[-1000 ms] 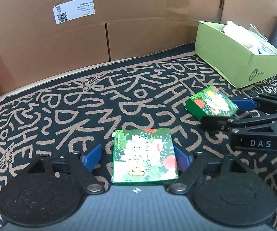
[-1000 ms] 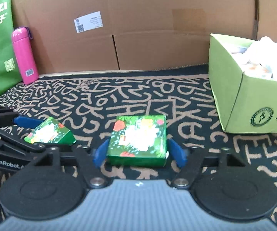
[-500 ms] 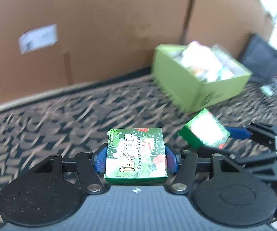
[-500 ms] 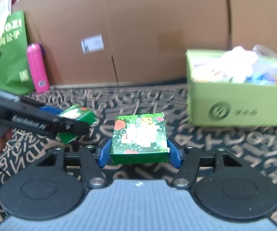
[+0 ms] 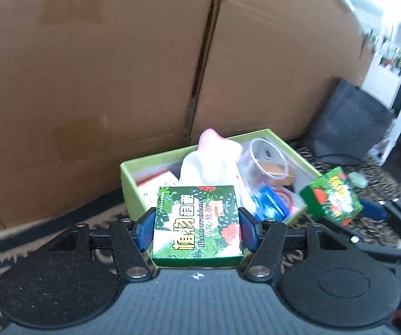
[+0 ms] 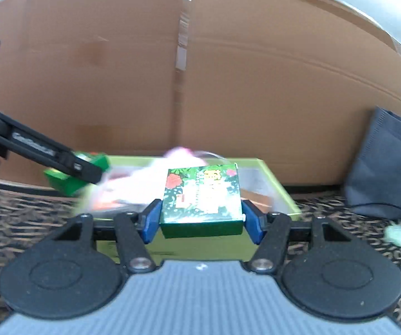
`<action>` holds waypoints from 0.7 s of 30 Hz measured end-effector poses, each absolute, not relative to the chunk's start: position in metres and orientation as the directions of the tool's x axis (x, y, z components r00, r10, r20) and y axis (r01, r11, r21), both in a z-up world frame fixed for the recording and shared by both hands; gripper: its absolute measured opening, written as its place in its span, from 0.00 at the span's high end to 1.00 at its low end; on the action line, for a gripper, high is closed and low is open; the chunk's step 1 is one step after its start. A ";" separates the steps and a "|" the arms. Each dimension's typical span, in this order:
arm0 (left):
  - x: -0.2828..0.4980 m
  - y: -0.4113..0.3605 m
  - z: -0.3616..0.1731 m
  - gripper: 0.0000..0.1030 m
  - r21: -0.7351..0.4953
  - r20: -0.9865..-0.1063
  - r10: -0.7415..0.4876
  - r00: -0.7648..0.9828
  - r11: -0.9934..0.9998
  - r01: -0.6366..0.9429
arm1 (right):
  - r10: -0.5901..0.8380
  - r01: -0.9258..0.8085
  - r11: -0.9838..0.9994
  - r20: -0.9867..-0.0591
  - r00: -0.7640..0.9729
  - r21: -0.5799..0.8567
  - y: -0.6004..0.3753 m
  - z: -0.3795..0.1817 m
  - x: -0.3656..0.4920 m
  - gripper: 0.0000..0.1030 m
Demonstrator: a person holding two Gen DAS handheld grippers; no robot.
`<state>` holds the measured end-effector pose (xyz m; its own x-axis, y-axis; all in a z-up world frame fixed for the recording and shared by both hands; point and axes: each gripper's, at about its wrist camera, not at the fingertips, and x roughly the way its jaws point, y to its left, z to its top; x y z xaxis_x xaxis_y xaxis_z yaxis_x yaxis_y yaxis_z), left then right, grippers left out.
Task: Organize objects
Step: 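Lower both green packets into the lime-green box and open both tools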
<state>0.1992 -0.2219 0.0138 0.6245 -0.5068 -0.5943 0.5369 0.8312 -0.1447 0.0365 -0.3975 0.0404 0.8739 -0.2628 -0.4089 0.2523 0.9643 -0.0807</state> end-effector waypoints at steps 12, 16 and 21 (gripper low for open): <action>0.252 -0.256 -0.004 0.38 -0.145 -0.614 -0.435 0.659 0.883 0.447 | -0.236 0.242 0.969 -0.521 0.820 -0.059 -0.457 0.021 0.120 0.41; 0.255 -0.249 -0.009 0.13 -0.191 -0.594 -0.439 0.674 0.891 0.412 | -0.226 0.238 0.970 -0.543 0.809 -0.048 -0.463 0.006 0.137 0.37; 0.227 -0.233 -0.002 0.07 -0.146 -0.543 -0.426 0.724 0.897 0.418 | -0.293 0.279 0.955 -0.472 0.831 -0.101 -0.460 0.006 0.110 0.00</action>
<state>0.2266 -0.2334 -0.0024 0.7237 -0.4257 -0.5432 0.4179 0.8967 -0.1459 0.1098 -0.4599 0.0056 0.8312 -0.2930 -0.4725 0.2792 0.9549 -0.1010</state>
